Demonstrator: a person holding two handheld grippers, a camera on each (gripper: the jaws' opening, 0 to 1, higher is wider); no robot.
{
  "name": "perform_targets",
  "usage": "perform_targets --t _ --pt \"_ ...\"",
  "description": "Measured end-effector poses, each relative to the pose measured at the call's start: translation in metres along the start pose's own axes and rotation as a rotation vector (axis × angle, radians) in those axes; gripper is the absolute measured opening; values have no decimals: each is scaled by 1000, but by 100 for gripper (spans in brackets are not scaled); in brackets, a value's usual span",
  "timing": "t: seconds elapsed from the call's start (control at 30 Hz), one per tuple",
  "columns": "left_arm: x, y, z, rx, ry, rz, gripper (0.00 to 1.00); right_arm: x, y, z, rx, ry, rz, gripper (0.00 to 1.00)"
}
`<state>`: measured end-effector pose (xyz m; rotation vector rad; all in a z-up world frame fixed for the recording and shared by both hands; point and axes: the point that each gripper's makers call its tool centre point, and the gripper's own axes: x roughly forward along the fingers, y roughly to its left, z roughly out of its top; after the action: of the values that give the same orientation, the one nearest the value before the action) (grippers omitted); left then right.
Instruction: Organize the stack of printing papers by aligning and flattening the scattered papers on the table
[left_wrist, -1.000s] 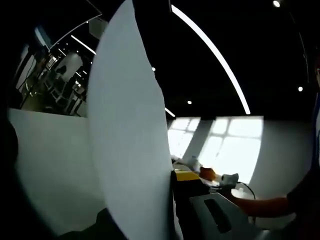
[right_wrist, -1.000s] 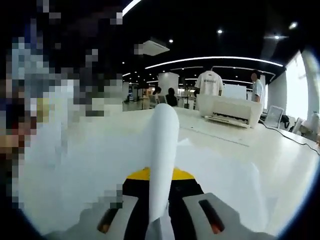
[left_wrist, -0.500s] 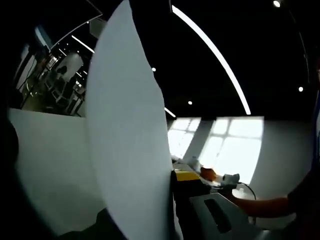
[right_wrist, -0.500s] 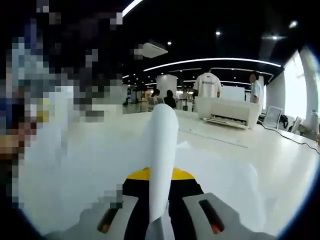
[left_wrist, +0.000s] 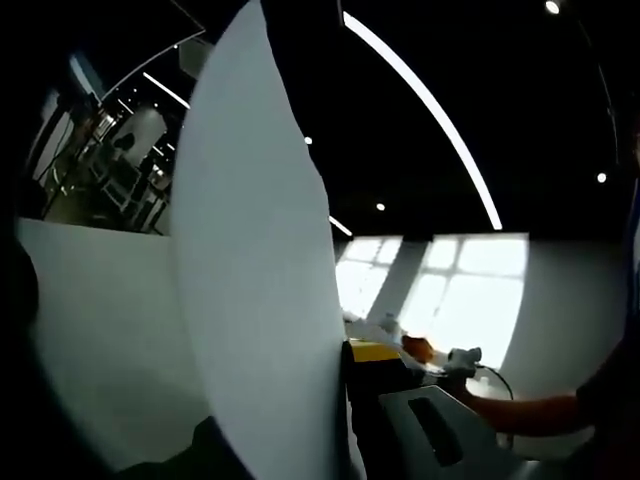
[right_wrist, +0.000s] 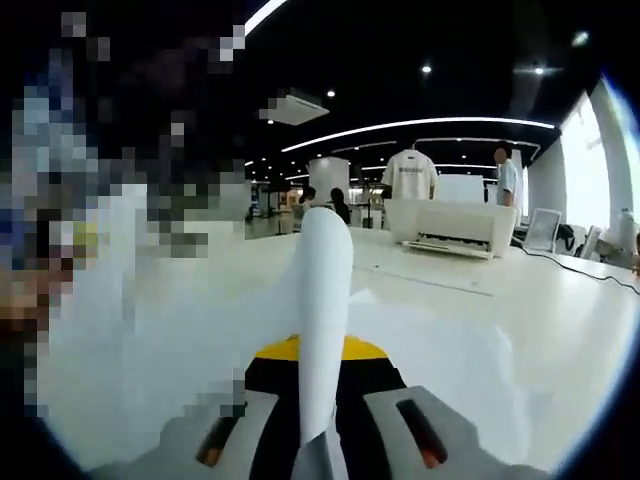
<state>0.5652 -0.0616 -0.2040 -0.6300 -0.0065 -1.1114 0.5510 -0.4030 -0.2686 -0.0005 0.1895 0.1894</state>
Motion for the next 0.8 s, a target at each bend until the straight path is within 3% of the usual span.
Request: perform_targets --t 0.17,0.43,0.63,0.8 --pt "1 -1 -1 9 -1 5 6 -2 -7 5 35 -30 -5 5" --pt "-1 20 10 4 -16 13 6 -5 -14 15 49 -67 -22 4" --pt "-1 36 14 20 -9 29 6 -14 -13 34 65 -118 -28 4" --pt "-3 48 19 32 -24 57 6 -17 0 54 125 -186 14 4"
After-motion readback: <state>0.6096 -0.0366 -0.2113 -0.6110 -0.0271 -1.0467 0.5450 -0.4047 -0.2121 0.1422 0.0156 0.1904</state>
